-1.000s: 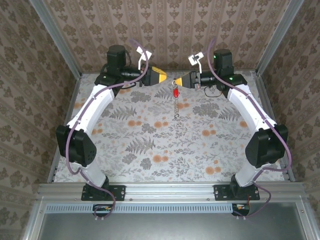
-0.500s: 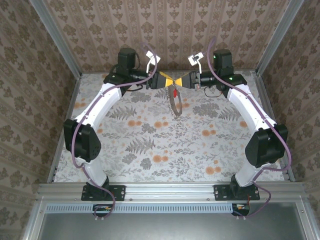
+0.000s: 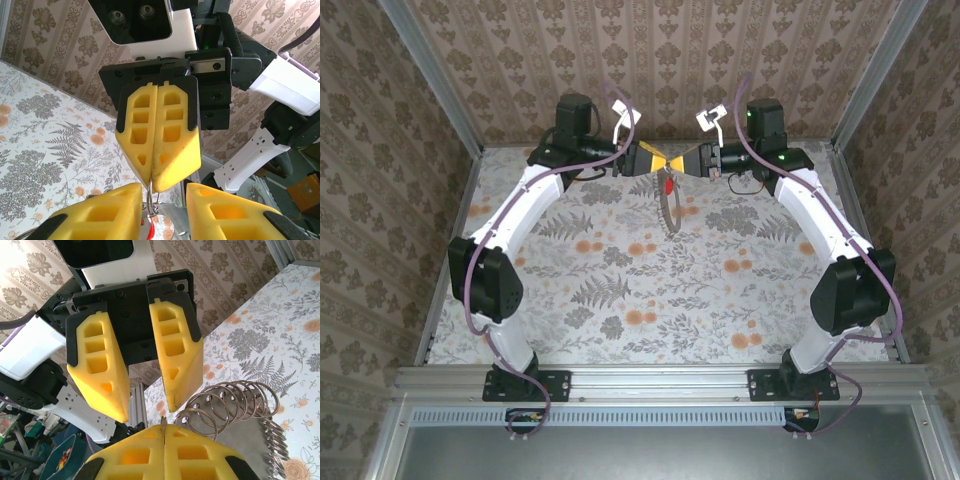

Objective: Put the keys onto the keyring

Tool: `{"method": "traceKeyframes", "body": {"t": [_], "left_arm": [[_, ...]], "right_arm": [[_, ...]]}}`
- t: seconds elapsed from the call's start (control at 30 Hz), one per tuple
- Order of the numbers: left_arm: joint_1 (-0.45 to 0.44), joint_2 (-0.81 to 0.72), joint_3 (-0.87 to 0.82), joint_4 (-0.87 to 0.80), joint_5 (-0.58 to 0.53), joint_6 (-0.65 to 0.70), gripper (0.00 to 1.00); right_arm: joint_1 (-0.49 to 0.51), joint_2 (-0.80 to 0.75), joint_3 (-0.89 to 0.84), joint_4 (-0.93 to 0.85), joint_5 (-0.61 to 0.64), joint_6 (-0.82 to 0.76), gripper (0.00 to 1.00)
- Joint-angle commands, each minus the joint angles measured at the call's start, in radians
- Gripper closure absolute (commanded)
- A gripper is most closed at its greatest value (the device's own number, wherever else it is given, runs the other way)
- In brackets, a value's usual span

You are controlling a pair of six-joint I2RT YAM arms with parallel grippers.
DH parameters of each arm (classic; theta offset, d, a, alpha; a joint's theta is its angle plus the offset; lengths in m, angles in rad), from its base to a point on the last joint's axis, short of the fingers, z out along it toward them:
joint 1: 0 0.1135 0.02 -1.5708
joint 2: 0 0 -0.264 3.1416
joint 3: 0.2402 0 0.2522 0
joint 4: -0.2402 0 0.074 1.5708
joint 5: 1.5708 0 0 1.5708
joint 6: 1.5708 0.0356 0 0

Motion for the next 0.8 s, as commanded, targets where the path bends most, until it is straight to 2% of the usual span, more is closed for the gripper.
{"method": "traceKeyframes", "body": {"t": [0.0,0.2,0.4,0.67,0.77], "left_arm": [[-0.027,0.025,0.034,-0.014,0.006,0.021,0.7],[-0.039,0.028,0.034,-0.016,0.013,0.024,0.73],[-0.042,0.028,0.028,-0.018,0.012,0.027,0.84],[-0.046,0.019,0.02,-0.015,0.016,0.034,0.9],[-0.052,0.019,0.016,-0.008,0.008,0.035,0.96]], "right_arm": [[0.0,0.001,-0.005,0.015,-0.045,-0.01,1.0],[0.0,0.004,-0.007,0.018,-0.04,-0.007,1.0],[0.001,0.004,-0.011,0.019,-0.036,-0.008,1.0],[0.0,0.005,-0.016,0.028,-0.031,-0.002,1.0],[0.001,0.0,-0.02,0.04,-0.033,0.006,1.0]]}}
